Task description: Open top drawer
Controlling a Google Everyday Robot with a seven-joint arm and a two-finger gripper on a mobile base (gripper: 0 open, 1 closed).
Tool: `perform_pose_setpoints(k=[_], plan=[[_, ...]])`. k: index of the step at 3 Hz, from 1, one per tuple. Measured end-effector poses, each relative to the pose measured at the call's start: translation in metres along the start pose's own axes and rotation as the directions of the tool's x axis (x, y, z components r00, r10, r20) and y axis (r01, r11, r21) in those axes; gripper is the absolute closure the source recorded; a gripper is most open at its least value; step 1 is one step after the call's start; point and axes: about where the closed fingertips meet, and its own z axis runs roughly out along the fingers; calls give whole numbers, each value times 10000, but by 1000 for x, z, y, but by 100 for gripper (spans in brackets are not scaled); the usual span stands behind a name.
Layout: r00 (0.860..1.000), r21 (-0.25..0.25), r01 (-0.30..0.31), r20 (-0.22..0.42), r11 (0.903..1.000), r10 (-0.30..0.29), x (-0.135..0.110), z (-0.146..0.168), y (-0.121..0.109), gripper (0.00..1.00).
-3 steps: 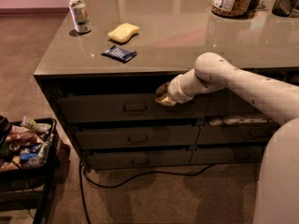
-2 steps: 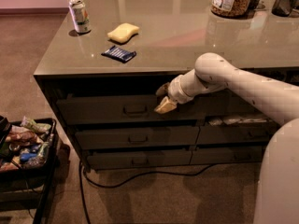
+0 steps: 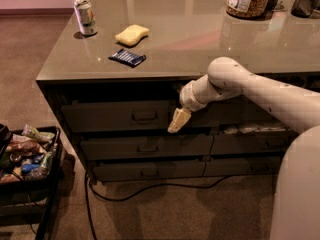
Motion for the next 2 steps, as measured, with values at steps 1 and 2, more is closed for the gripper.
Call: perform_pose_setpoints(k=[1,2], plan=[[10000,150,-32,-64,9999,33,4,3,-9,0],[9989,469,-358,-291,9983,372,8,4,-11,0]])
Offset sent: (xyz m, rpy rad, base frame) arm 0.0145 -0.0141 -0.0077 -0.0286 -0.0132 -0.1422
